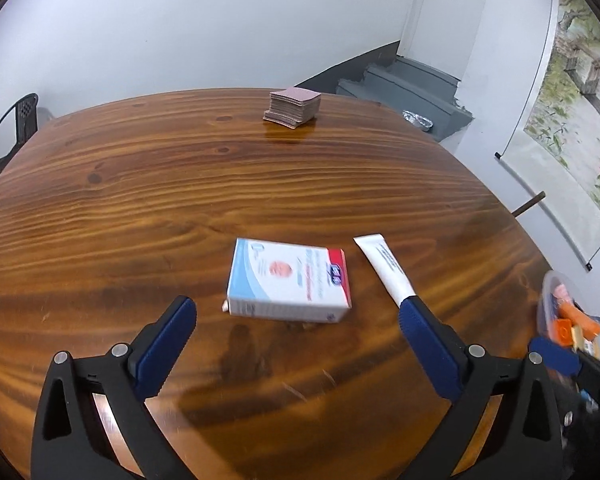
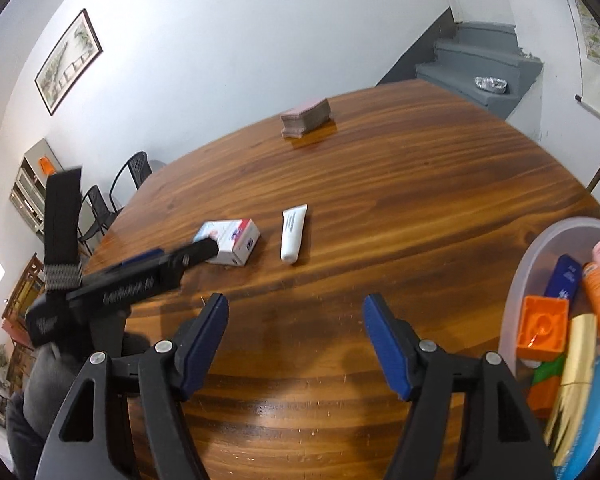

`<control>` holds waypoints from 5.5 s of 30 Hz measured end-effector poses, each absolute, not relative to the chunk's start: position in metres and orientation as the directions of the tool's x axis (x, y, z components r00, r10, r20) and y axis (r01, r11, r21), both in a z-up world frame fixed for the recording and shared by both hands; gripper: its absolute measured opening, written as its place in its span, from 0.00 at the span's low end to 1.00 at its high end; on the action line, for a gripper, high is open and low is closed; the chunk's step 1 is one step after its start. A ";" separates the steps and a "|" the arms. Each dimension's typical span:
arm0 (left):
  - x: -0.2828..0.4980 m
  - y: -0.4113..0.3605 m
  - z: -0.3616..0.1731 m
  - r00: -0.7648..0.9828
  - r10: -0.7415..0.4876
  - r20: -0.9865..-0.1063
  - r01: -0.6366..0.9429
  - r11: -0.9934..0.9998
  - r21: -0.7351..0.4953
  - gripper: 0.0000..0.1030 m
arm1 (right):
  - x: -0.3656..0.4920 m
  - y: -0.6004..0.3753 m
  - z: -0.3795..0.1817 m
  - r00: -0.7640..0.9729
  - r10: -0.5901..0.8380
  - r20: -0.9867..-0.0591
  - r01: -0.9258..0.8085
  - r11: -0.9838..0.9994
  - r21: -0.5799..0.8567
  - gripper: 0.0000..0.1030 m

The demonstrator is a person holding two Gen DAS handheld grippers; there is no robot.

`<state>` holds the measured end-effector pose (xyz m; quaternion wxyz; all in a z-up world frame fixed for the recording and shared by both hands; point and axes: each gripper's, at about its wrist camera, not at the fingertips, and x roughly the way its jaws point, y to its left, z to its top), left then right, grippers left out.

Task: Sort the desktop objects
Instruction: 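Withdraw from the bowl and grasp the baby wash box with the left gripper, then grasp the white tube with the right gripper while the left holds the box, then carry the baby wash box and white tube over the clear bowl, then open both grippers to drop the box and white tube into the bowl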

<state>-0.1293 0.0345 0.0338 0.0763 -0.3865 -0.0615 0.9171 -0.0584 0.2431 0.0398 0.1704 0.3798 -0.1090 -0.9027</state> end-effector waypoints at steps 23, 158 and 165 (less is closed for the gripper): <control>-0.175 0.045 0.006 -0.607 0.093 -0.789 -0.094 -0.995 -0.045 0.85 | -0.062 0.232 0.023 -0.603 -0.398 -0.691 0.240 -0.917 0.318 0.72; -0.032 0.325 0.106 -0.546 0.583 -0.602 -0.641 -0.753 -0.147 0.77 | 0.046 0.457 0.049 -0.813 -0.036 -0.582 -0.175 -0.937 0.303 0.21; -0.035 0.336 0.104 -0.524 0.605 -0.600 -0.656 -0.735 -0.169 0.77 | 0.047 0.454 0.045 -0.810 -0.062 -0.583 -0.161 -0.932 0.323 0.22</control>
